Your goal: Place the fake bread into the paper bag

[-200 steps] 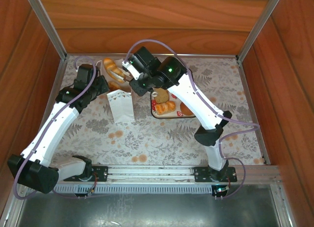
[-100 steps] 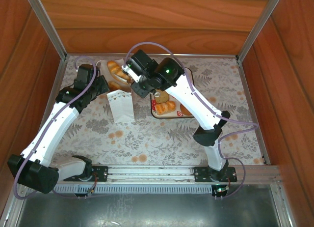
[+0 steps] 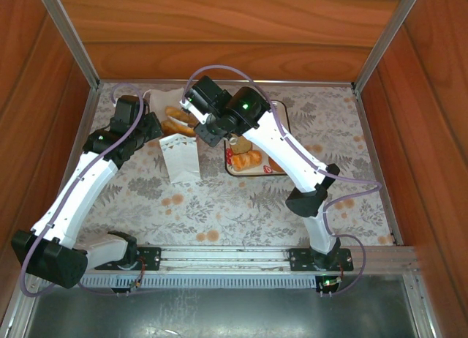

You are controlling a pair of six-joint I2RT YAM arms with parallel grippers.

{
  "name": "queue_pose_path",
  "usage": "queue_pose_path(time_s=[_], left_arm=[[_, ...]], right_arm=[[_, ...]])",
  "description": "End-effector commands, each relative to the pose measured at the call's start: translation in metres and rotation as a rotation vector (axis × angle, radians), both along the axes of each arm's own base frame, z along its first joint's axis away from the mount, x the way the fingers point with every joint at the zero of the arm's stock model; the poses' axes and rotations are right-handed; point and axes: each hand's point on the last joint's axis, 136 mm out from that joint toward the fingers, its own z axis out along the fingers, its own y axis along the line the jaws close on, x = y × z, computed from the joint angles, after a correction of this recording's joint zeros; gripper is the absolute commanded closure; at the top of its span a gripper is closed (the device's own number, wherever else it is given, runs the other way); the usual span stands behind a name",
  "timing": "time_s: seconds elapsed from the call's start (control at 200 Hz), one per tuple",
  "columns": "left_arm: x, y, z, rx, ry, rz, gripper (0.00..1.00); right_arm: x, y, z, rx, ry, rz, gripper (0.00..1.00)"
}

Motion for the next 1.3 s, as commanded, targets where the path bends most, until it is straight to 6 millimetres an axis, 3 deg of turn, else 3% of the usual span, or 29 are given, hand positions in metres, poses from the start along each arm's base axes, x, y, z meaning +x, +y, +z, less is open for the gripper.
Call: queue_pose_path(time_s=[0.0,0.4,0.86,1.114,1.154,1.294], left_arm=[[-0.002,0.007,-0.003,0.036,0.015,0.009,0.99],[-0.002,0.008,-0.001,0.035,0.009,0.012,0.99],[-0.003,0.013,-0.001,0.044,0.002,0.031,0.99],[-0.006,0.018,0.004,0.049,-0.017,0.050,0.99],[-0.006,0.018,0.004,0.050,-0.020,0.049,0.99],[-0.006,0.018,0.005,0.048,-0.025,0.049,0.98]], right_arm=[[-0.001,0.004,0.017,0.056,-0.036,-0.005,0.48],[-0.005,0.001,0.032,0.102,-0.046,-0.005,0.48],[-0.023,-0.014,0.085,0.286,-0.091,-0.001,0.49],[-0.036,-0.044,0.123,0.399,-0.159,-0.030,0.49],[-0.041,-0.060,0.138,0.431,-0.191,-0.046,0.50],[-0.040,-0.093,0.143,0.429,-0.235,-0.128,0.50]])
